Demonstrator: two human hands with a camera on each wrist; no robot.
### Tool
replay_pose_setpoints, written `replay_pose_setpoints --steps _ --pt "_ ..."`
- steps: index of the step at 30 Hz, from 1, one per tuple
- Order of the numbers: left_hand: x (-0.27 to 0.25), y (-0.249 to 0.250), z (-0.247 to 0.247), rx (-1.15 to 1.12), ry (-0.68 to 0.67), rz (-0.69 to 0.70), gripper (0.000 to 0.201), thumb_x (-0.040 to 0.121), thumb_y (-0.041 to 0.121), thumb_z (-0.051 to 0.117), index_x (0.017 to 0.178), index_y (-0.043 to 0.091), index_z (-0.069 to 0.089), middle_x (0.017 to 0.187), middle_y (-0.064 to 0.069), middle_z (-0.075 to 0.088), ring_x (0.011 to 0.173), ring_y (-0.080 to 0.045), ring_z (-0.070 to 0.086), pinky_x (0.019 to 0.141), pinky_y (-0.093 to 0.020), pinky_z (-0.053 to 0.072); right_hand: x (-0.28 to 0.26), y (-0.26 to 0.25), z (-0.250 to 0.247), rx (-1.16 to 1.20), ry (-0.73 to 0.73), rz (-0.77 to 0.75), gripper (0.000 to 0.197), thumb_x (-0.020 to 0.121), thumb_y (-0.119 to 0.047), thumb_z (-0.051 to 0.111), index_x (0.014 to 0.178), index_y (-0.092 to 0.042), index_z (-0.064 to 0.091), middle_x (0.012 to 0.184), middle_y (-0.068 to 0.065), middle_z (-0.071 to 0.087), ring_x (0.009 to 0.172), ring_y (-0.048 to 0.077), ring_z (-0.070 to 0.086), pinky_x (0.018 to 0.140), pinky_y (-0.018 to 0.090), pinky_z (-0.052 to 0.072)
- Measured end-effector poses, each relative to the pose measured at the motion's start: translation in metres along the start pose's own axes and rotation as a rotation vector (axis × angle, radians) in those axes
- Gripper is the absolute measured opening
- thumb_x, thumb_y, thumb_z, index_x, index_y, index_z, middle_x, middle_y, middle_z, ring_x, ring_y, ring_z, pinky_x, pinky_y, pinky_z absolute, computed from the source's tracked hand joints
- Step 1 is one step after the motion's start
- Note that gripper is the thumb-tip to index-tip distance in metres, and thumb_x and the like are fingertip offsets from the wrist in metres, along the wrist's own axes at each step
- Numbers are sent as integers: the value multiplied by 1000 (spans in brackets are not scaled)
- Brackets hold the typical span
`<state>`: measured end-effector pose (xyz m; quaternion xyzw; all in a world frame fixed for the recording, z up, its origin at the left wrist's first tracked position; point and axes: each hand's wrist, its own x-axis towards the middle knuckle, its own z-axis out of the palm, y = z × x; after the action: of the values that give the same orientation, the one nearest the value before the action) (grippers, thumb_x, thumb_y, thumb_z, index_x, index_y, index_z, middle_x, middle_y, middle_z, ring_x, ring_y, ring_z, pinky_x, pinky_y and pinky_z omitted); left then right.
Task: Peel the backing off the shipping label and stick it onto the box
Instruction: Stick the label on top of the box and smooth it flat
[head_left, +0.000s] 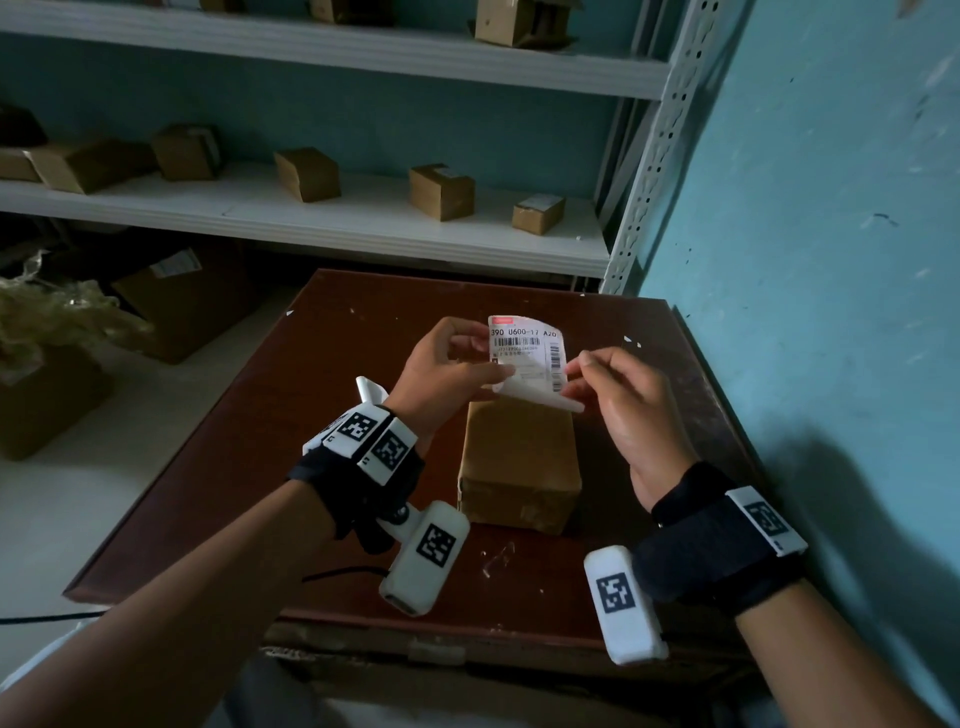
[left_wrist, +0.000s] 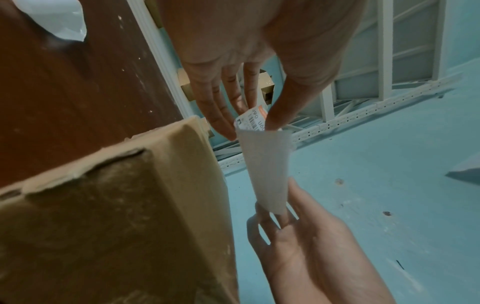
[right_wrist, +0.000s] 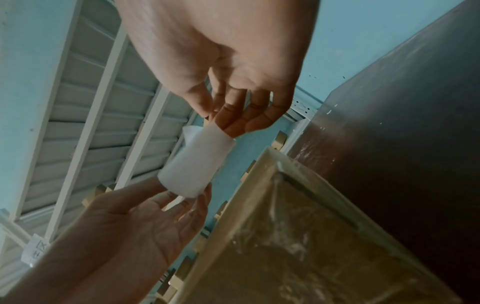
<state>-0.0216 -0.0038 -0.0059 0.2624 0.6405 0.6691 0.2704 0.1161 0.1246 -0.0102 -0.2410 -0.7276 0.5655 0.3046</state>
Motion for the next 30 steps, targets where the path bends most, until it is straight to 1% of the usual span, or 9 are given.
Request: replay_pose_setpoints --steps 4,6,9,12,14,16,19,26,30 --pt "1 -5 1 -13 8 -16 47 76 0 72 117 9 52 113 -9 60 95 -24 69 72 -31 59 -1 6 0 -73 -44 -41 8 95 -14 60 96 -13 68 95 -4 71 88 1 67 75 17 55" --pt "1 -6 2 9 16 -5 48 75 -3 72 117 8 52 113 -8 59 97 -25 67 67 -26 57 -1 9 0 -120 -38 -68 7 91 -13 65 95 -17 69 100 -7 69 94 1 64 78 21 56" --pt "2 -7 4 17 5 -46 51 74 -6 70 118 10 52 115 -8 57 96 -23 67 65 -22 55 1 10 0 -174 -51 -57 14 88 -11 68 94 -23 69 111 1 65 102 8 61 78 23 56" --pt "3 -8 5 6 -3 -83 53 73 -8 69 119 11 51 117 -10 57 94 -23 68 66 -25 56 2 8 0 -151 -71 -15 19 87 -5 66 95 -22 70 118 4 61 100 5 60 71 17 55" --pt "4 -8 5 -2 -10 -92 54 73 -10 68 119 10 51 118 -12 56 95 -25 68 67 -26 56 1 6 -1 -131 -86 -9 22 85 0 64 98 -17 70 115 2 63 94 -4 60 66 11 52" --pt "4 -8 3 -22 -24 -105 53 73 -11 66 120 10 51 119 -14 56 96 -27 68 72 -29 57 1 5 -1 -93 -118 12 25 85 4 62 102 -14 69 115 1 64 94 -8 60 67 12 53" --pt "3 -7 2 -45 -38 -122 53 75 -13 63 121 9 50 118 -13 57 96 -26 68 75 -30 57 2 7 -2 -63 -159 74 30 84 3 64 107 -17 67 124 5 61 109 6 60 74 18 57" --pt "0 -4 1 0 -52 -120 51 76 -12 61 122 6 51 114 -11 58 96 -25 67 75 -30 58 2 8 -3 -76 -172 105 42 82 2 69 118 -19 60 120 -4 64 104 1 60 66 15 55" --pt "-1 -4 1 71 -72 -133 52 77 -10 59 125 9 52 119 -9 57 103 -25 64 77 -29 57 3 11 -4 -125 -176 89 52 79 0 74 123 -22 57 130 -1 59 110 7 61 72 21 58"
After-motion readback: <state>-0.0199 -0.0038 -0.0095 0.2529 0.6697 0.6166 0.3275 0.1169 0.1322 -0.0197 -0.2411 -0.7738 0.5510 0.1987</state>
